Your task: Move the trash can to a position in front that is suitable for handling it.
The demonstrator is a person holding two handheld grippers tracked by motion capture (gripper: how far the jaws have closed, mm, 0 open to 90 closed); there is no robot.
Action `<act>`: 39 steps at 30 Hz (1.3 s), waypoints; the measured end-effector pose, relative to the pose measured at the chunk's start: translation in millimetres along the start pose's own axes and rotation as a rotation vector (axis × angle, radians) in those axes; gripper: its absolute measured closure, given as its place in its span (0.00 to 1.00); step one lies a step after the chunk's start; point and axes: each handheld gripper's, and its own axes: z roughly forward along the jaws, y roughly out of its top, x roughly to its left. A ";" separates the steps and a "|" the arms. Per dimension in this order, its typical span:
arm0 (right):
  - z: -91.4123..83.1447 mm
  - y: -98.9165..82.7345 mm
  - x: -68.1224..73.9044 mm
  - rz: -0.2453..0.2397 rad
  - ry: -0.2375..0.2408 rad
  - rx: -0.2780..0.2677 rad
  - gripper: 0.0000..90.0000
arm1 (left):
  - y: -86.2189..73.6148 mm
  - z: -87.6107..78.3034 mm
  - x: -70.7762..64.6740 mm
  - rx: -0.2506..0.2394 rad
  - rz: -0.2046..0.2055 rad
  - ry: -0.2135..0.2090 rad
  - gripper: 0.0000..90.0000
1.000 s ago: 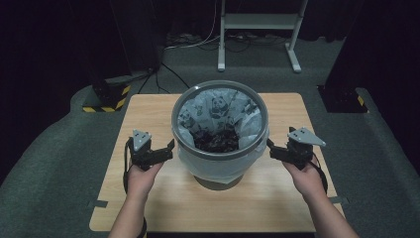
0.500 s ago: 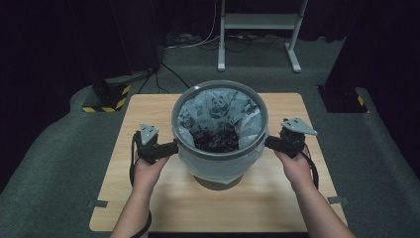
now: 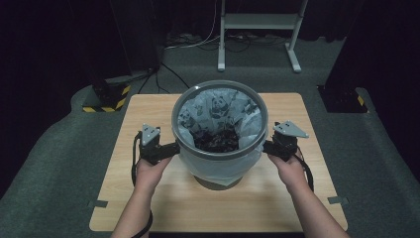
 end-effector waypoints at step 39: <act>-48.7 -28.0 -45.9 0.049 -0.121 -0.025 0.28 | 13.7 30.9 -68.3 0.043 0.065 -0.101 0.24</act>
